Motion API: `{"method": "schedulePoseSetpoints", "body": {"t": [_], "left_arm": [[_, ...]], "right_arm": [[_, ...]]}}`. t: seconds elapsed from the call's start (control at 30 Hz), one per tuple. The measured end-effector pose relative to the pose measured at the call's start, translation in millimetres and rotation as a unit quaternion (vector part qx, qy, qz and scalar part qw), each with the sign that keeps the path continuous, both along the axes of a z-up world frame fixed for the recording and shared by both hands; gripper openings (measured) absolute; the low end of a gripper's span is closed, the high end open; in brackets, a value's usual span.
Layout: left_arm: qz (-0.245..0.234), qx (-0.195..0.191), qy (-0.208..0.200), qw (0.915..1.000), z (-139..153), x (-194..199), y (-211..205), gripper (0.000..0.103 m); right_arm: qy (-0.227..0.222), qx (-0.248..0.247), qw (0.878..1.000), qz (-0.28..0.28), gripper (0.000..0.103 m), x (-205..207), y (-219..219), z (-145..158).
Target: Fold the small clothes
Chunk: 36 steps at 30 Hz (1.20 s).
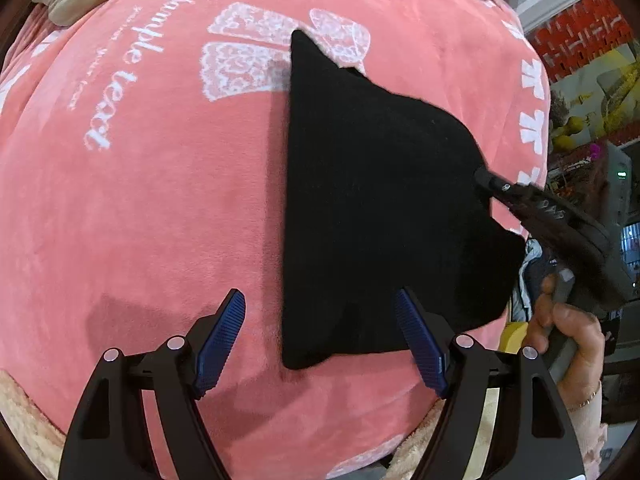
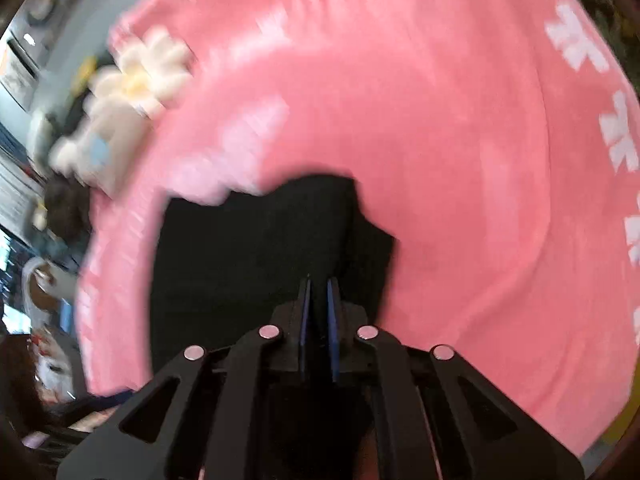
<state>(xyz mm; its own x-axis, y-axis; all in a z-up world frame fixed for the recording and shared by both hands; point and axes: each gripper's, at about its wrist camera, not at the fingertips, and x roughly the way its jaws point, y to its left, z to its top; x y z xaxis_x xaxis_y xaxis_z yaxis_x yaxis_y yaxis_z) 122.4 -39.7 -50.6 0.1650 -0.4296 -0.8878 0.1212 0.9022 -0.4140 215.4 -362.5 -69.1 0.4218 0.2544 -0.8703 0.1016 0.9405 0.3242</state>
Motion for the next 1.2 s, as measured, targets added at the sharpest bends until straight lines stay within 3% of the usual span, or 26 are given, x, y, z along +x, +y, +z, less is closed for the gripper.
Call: {"method": "schedulePoseSetpoints", "body": {"t": [0.03, 0.1, 0.17, 0.27, 0.33, 0.4, 0.53, 0.6, 0.67, 0.77, 0.9, 0.93, 0.97, 1.0, 1.03, 1.07, 1.13, 1.2], "left_arm": [[-0.002, 0.003, 0.008, 1.0, -6, 1, -3, 0.074], [-0.005, 0.0, 0.018, 0.9998, -10, 3, -6, 0.074], [-0.004, -0.005, 0.012, 0.9999, -8, 2, -6, 0.074], [0.0, -0.008, 0.015, 0.9999, -11, 1, -3, 0.074], [0.002, -0.007, 0.023, 0.9997, -16, 0, -1, 0.074], [0.001, 0.003, 0.027, 0.9996, -18, -1, -1, 0.074], [-0.011, 0.025, 0.011, 0.9996, -10, -5, -3, 0.074], [-0.016, 0.031, 0.002, 0.9994, -7, -5, -5, 0.074], [-0.019, 0.027, 0.002, 0.9995, -8, -4, -8, 0.075], [-0.013, -0.018, 0.018, 0.9996, -16, 3, -12, 0.08], [0.026, -0.077, 0.08, 0.9935, -49, 17, -16, 0.081], [0.04, -0.085, 0.086, 0.9919, -55, 19, -15, 0.083], [0.042, -0.101, 0.075, 0.9912, -53, 20, -16, 0.082], [0.036, -0.115, 0.063, 0.9907, -50, 21, -17, 0.074], [0.027, -0.125, 0.055, 0.9903, -47, 23, -19, 0.041], [0.026, -0.125, 0.058, 0.9902, -44, 25, -16, 0.024], [0.032, -0.162, 0.049, 0.9851, -27, 24, -1, 0.017], [0.03, -0.175, 0.022, 0.9839, 2, 16, 19, 0.016]], "right_arm": [[0.023, 0.003, 1.0, -0.003, 0.008, 2, -2, -12], [0.004, 0.031, 0.999, -0.021, 0.013, -14, -13, -2], [-0.016, 0.039, 0.999, -0.03, 0.04, -33, -14, 14], [-0.005, 0.04, 0.999, -0.02, 0.041, -56, -5, 12], [0.025, 0.029, 0.999, -0.01, 0.032, -65, 3, -7], [0.058, 0.045, 0.997, -0.022, 0.029, -72, 4, -31], [0.022, 0.048, 0.998, -0.04, 0.03, -79, 5, 0], [0.016, 0.041, 0.999, -0.027, 0.039, -79, 8, 8], [0.029, 0.023, 0.999, -0.017, 0.056, -77, 11, 1], [0.045, 0.055, 0.997, -0.017, 0.066, -73, 11, -14], [0.075, 0.085, 0.993, -0.023, 0.067, -65, 14, -36], [0.078, 0.112, 0.99, -0.032, 0.064, -66, 12, -41], [0.076, 0.134, 0.987, -0.04, 0.049, -67, 10, -44], [0.077, 0.152, 0.985, -0.041, 0.028, -65, 10, -44], [0.076, 0.173, 0.981, -0.041, 0.022, -63, 10, -38], [0.067, 0.175, 0.982, -0.036, 0.02, -63, 13, -27], [0.031, 0.17, 0.985, -0.001, 0.019, -66, 22, 9], [0.011, 0.162, 0.986, 0.034, 0.019, -78, 34, 39]]}}
